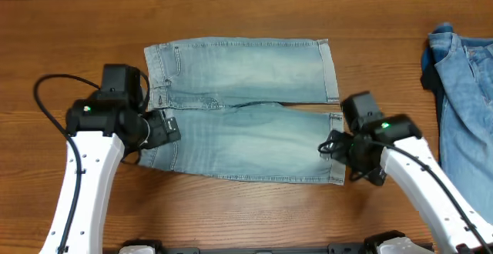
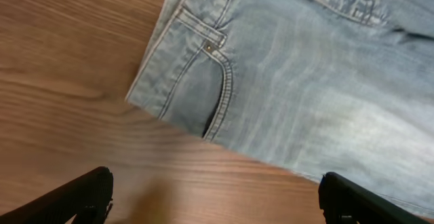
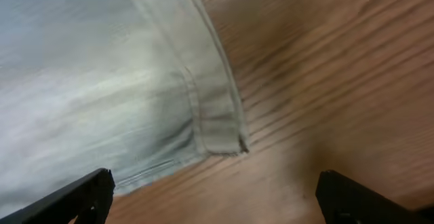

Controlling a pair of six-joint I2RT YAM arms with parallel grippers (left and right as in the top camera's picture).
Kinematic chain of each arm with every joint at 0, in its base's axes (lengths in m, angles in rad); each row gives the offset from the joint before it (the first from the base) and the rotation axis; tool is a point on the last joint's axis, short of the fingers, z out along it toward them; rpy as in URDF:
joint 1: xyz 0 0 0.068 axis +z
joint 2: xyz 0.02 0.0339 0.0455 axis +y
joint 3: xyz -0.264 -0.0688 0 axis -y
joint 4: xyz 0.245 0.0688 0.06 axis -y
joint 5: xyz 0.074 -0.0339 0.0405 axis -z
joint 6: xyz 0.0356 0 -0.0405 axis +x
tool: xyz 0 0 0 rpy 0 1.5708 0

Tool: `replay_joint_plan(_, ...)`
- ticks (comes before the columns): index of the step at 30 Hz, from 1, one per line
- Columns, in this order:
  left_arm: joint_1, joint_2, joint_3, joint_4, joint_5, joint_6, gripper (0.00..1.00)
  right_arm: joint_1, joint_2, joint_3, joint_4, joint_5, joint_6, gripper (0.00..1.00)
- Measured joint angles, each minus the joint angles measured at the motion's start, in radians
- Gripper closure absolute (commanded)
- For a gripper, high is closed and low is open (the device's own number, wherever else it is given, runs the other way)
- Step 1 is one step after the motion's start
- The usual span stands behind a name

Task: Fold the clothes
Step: 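Grasp the bottom edge corners with the left and right grippers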

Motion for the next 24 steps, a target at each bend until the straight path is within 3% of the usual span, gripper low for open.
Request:
replay_joint_plan(3,0.001,0.0,-0.048,0.048,0.001,0.003,0.0,-0.042,0.0,-0.083,0.057,-0.022,0.01,0.0)
replay_joint_plan(6,0.002,0.0,-0.078,0.086,-0.004,0.004,0.0,-0.085,0.0,-0.132,0.105,-0.036,0.018,0.07)
replay_joint_plan(11,0.031,0.0,-0.098,0.135,-0.041,-0.001,0.0,-0.096,-0.001,-0.228,0.259,-0.164,0.032,0.07)
replay_joint_plan(16,0.037,0.008,-0.098,0.155,-0.049,-0.004,0.0,-0.096,-0.001,-0.259,0.28,-0.2,0.041,0.13)
replay_joint_plan(24,0.037,0.011,-0.099,0.177,-0.049,-0.01,0.0,-0.096,-0.001,-0.306,0.323,-0.206,0.064,0.15)
